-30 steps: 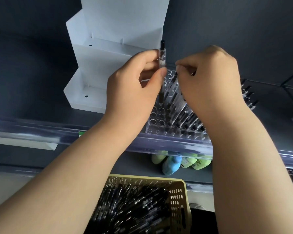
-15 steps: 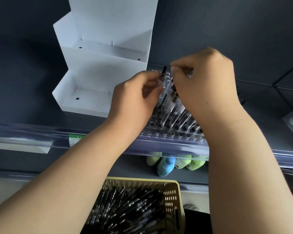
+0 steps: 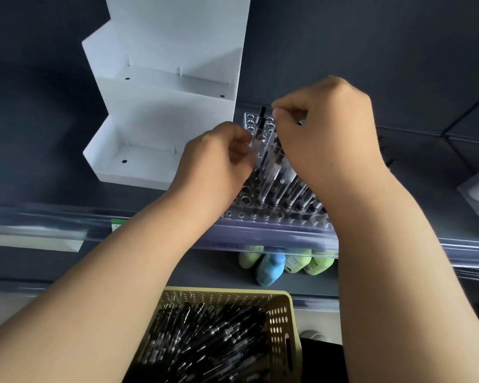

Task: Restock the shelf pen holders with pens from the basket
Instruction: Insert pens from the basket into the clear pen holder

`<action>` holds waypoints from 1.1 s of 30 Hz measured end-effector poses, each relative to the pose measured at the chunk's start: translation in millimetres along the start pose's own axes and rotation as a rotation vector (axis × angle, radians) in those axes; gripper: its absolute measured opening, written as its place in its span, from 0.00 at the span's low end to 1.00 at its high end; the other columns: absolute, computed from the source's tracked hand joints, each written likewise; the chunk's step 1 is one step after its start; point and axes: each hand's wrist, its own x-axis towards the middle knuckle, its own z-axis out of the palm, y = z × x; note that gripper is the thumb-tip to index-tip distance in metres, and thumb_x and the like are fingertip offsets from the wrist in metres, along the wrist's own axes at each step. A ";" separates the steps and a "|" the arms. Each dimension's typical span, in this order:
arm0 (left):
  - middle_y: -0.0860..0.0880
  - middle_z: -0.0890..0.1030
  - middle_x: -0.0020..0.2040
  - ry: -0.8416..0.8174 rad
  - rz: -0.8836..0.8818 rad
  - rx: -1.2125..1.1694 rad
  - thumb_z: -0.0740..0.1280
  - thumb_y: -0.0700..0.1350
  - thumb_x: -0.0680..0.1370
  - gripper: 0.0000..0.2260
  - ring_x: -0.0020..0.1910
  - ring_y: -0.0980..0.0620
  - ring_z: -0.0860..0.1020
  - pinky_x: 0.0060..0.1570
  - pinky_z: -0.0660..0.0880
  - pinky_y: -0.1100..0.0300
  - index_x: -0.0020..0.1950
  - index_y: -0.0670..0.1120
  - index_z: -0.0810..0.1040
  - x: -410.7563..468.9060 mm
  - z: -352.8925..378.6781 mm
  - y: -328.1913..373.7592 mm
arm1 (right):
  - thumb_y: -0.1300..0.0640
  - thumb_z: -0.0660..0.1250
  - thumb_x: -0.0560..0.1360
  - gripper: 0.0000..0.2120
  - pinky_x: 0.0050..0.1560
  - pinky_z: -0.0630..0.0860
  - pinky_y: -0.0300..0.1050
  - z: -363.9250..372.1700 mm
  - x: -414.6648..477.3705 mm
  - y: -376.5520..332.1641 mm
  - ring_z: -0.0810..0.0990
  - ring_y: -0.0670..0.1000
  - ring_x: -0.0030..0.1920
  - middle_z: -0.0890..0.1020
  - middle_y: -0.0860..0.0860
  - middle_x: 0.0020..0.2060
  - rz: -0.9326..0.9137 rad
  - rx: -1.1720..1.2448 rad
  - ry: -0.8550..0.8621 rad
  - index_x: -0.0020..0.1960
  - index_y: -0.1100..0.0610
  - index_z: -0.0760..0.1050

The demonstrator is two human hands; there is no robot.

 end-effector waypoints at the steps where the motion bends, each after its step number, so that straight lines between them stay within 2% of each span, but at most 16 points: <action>1: 0.54 0.80 0.42 -0.007 -0.004 0.024 0.70 0.45 0.74 0.08 0.39 0.58 0.78 0.39 0.66 0.80 0.53 0.47 0.79 -0.9 -1.8 -0.7 | 0.60 0.62 0.73 0.11 0.47 0.75 0.49 -1.0 -1.3 -0.8 0.78 0.57 0.46 0.82 0.55 0.45 -0.012 -0.002 0.004 0.45 0.54 0.83; 4: 0.54 0.80 0.46 -0.039 -0.005 0.073 0.69 0.43 0.74 0.12 0.44 0.58 0.78 0.42 0.67 0.79 0.58 0.47 0.78 -4.9 -11.1 -0.4 | 0.61 0.62 0.72 0.10 0.46 0.75 0.50 -3.7 -7.2 -2.6 0.78 0.58 0.45 0.81 0.56 0.43 -0.053 -0.029 0.023 0.44 0.56 0.83; 7: 0.50 0.80 0.52 -0.070 0.084 0.169 0.66 0.43 0.76 0.13 0.52 0.52 0.78 0.54 0.71 0.65 0.61 0.46 0.77 -16.5 -23.6 2.7 | 0.61 0.62 0.71 0.10 0.42 0.75 0.51 -3.6 -17.3 -5.7 0.76 0.60 0.42 0.79 0.58 0.39 -0.104 -0.035 0.065 0.42 0.58 0.82; 11: 0.46 0.77 0.61 -0.140 0.177 0.393 0.62 0.44 0.79 0.16 0.59 0.45 0.74 0.56 0.73 0.52 0.67 0.46 0.73 -44.3 -40.3 0.6 | 0.63 0.64 0.69 0.08 0.38 0.75 0.52 -1.2 -50.9 -13.7 0.75 0.62 0.38 0.77 0.58 0.35 -0.160 -0.006 0.120 0.40 0.61 0.82; 14: 0.48 0.75 0.63 -0.218 0.177 0.501 0.61 0.46 0.79 0.17 0.60 0.47 0.73 0.54 0.74 0.51 0.68 0.48 0.71 -66.3 -51.7 -2.4 | 0.62 0.65 0.71 0.09 0.38 0.76 0.52 -2.5 -87.3 -18.5 0.76 0.61 0.38 0.77 0.56 0.36 -0.205 0.030 0.092 0.45 0.61 0.83; 17: 0.52 0.73 0.65 -0.282 0.148 0.568 0.59 0.48 0.80 0.17 0.60 0.51 0.72 0.54 0.72 0.56 0.70 0.51 0.68 -91.0 -61.3 -9.2 | 0.60 0.64 0.71 0.10 0.39 0.77 0.52 -0.7 -121.1 -16.8 0.77 0.59 0.39 0.78 0.54 0.37 -0.180 0.060 0.014 0.48 0.60 0.83; 19: 0.55 0.72 0.66 -0.326 0.075 0.584 0.59 0.48 0.80 0.18 0.62 0.53 0.71 0.55 0.70 0.58 0.70 0.52 0.67 -112.3 -64.9 -19.3 | 0.60 0.67 0.70 0.10 0.38 0.77 0.51 4.6 -144.8 -12.8 0.78 0.59 0.39 0.78 0.54 0.37 -0.137 0.056 -0.068 0.48 0.59 0.83; 21: 0.54 0.72 0.66 -0.396 -0.018 0.566 0.59 0.49 0.80 0.17 0.62 0.53 0.71 0.57 0.72 0.57 0.70 0.53 0.68 -132.7 -63.3 -32.8 | 0.60 0.68 0.71 0.10 0.41 0.78 0.49 11.5 -167.9 -9.3 0.79 0.59 0.42 0.79 0.54 0.40 -0.074 0.022 -0.196 0.50 0.58 0.83; 23: 0.54 0.73 0.64 -0.487 -0.098 0.571 0.59 0.48 0.80 0.17 0.60 0.52 0.73 0.57 0.73 0.55 0.69 0.52 0.69 -150.8 -57.7 -46.5 | 0.57 0.65 0.74 0.12 0.46 0.76 0.47 19.6 -187.5 -6.9 0.78 0.57 0.49 0.78 0.53 0.48 0.051 -0.013 -0.424 0.56 0.54 0.80; 25: 0.54 0.75 0.61 -0.541 -0.147 0.571 0.60 0.47 0.80 0.15 0.57 0.52 0.74 0.56 0.74 0.54 0.67 0.52 0.71 -165.5 -51.2 -59.6 | 0.55 0.62 0.76 0.13 0.49 0.76 0.47 32.4 -203.1 -1.7 0.77 0.56 0.52 0.75 0.52 0.53 0.160 -0.057 -0.620 0.58 0.52 0.78; 29: 0.53 0.74 0.64 -0.607 -0.216 0.573 0.60 0.45 0.80 0.16 0.59 0.51 0.74 0.59 0.73 0.55 0.67 0.51 0.72 -192.0 -37.6 -84.2 | 0.58 0.61 0.76 0.14 0.54 0.76 0.49 55.5 -233.8 8.3 0.75 0.57 0.57 0.74 0.54 0.57 0.335 -0.139 -0.833 0.60 0.53 0.77; 33: 0.52 0.73 0.65 -0.681 -0.297 0.630 0.60 0.41 0.79 0.16 0.59 0.49 0.74 0.56 0.74 0.54 0.66 0.53 0.73 -207.1 -24.6 -107.5 | 0.62 0.61 0.77 0.16 0.58 0.72 0.43 78.8 -267.0 19.7 0.75 0.54 0.60 0.75 0.54 0.61 0.252 -0.276 -1.073 0.63 0.56 0.75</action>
